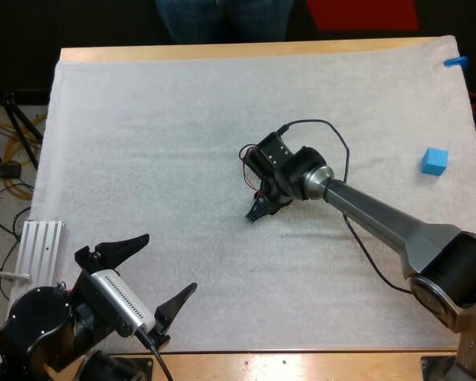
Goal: Stack red cube on blue cube
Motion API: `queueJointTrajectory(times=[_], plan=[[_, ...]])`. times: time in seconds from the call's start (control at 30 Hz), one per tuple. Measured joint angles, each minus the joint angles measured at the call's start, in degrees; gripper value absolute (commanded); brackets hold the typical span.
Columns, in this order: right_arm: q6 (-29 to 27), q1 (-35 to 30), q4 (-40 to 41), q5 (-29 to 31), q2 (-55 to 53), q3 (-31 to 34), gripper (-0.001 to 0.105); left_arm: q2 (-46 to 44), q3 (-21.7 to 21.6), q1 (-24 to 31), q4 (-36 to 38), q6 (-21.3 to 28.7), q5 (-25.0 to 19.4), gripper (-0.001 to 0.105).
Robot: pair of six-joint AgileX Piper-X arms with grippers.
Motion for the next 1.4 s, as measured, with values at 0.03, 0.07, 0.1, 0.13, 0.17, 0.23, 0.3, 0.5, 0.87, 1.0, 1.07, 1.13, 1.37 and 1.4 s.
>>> queueJointTrajectory(times=[0.03,0.07,0.1,0.13,0.17,0.23,0.3,0.5,0.87,1.0,1.07,1.13,1.37,1.4], plan=[[0.2,0.0,1.5,0.3,0.1,-0.9,0.004,0.0,0.0,0.0,0.0,0.0,0.0,0.087],[0.3,0.0,2.3,0.4,0.2,-1.4,0.004,0.0,0.0,0.0,0.0,0.0,0.0,0.087],[0.4,0.0,3.9,0.6,0.2,-2.7,0.004,0.0,0.0,0.0,0.0,0.0,0.0,0.087],[0.4,0.0,4.8,0.7,-0.1,-3.6,0.004,0.0,0.0,0.0,0.0,0.0,0.0,0.087],[0.4,0.0,5.2,0.7,-0.3,-4.2,0.004,0.0,0.0,0.0,0.0,0.0,0.0,0.087],[0.4,0.0,6.5,1.0,-1.8,-6.1,0.004,0.0,0.0,0.0,0.0,0.0,0.0,0.087],[0.8,0.0,6.7,1.1,-3.9,-6.8,0.004,0.0,0.0,0.0,0.0,0.0,0.0,0.087],[2.6,-0.2,8.4,1.5,-12.8,-7.3,0.004,0.0,0.0,0.0,0.0,0.0,0.0,0.087],[4.9,-12.0,14.0,1.5,-19.9,-7.3,0.004,0.0,0.0,0.0,0.0,0.0,0.0,0.087],[5.1,-18.8,15.0,1.5,-19.9,-7.3,0.004,0.0,0.0,0.0,0.0,0.0,0.0,0.087],[5.0,-21.4,14.9,1.5,-19.9,-7.3,0.004,0.0,0.0,0.0,0.0,0.0,0.0,0.087],[5.0,-25.4,15.3,1.5,-19.9,-7.3,0.004,0.0,0.0,0.0,0.0,0.0,0.0,0.087],[5.1,-34.7,15.7,1.5,-19.9,-7.3,0.004,0.0,0.0,0.0,0.0,0.0,0.0,0.087],[5.1,-36.2,15.7,1.5,-19.9,-7.3,0.004,0.0,0.0,0.0,0.0,0.0,0.0,0.087]])
